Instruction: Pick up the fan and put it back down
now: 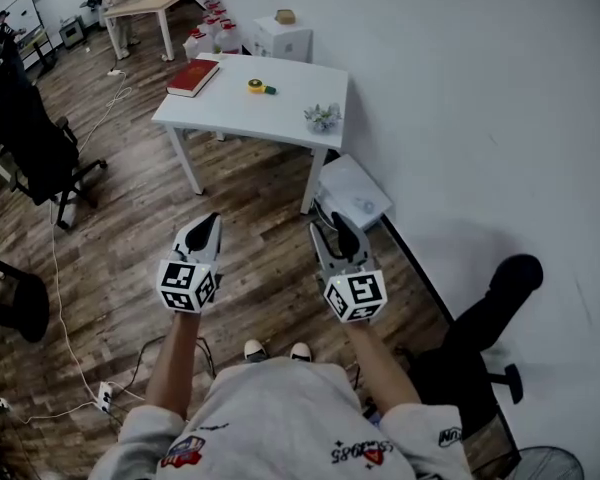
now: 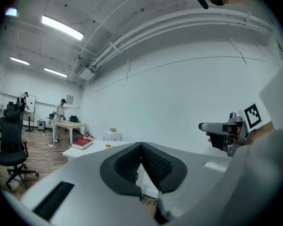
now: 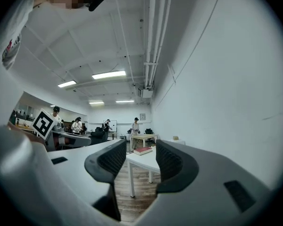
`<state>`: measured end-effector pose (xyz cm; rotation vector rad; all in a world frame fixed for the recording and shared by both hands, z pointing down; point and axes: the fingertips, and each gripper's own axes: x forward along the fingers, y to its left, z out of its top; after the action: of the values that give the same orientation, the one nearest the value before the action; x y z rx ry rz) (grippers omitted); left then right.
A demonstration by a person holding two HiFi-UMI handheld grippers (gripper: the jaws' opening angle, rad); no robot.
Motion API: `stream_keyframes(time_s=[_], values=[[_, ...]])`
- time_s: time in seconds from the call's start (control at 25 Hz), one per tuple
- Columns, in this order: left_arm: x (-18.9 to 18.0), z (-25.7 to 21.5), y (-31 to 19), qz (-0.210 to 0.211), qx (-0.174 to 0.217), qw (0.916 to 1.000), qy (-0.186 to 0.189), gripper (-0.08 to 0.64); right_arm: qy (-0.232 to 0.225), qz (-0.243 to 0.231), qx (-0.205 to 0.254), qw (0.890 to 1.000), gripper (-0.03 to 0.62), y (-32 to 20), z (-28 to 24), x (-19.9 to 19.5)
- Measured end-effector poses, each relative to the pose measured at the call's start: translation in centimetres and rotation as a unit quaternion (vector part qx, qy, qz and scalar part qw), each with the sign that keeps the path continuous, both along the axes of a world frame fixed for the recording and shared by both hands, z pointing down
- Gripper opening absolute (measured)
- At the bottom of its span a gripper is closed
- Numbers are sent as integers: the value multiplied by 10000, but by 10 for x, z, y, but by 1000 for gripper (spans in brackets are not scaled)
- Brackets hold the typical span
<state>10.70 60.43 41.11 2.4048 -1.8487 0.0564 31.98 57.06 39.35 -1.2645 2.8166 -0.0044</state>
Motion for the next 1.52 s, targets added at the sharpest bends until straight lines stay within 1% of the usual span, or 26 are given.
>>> stream_keyframes(time_s=[0.12, 0.28, 0.48, 0.68, 0.92, 1.04, 1.2, 1.36, 1.52], values=[[-10, 0, -3, -19, -4, 10000, 29, 3, 72, 103, 47, 9999, 266, -6, 5, -3], [-21, 5, -6, -6, -16, 10000, 14, 4, 131, 106, 5, 9999, 328, -10, 14, -13], [-42, 16, -12, 46, -90, 9999, 27, 4, 250, 127, -68, 9996, 337, -11, 17, -35], [-55, 26, -18, 188, -219, 9996, 24, 4, 295, 215, -84, 9993, 344, -12, 26, -48], [-75, 40, -44, 245, -365, 9990, 81, 4, 330, 332, -197, 9987, 351, -36, 40, -68], [-84, 48, -69, 230, -420, 9988, 77, 5, 332, 348, -257, 9985, 351, -63, 44, -78], [-98, 57, -117, 178, -471, 9987, 46, 4, 325, 307, -291, 9986, 350, -115, 52, -92], [-111, 53, -177, 111, -470, 9988, 20, 4, 276, 260, -301, 9988, 350, -180, 51, -105], [-124, 51, -251, 19, -496, 9988, -24, 4, 231, 162, -264, 9993, 350, -257, 51, -118]])
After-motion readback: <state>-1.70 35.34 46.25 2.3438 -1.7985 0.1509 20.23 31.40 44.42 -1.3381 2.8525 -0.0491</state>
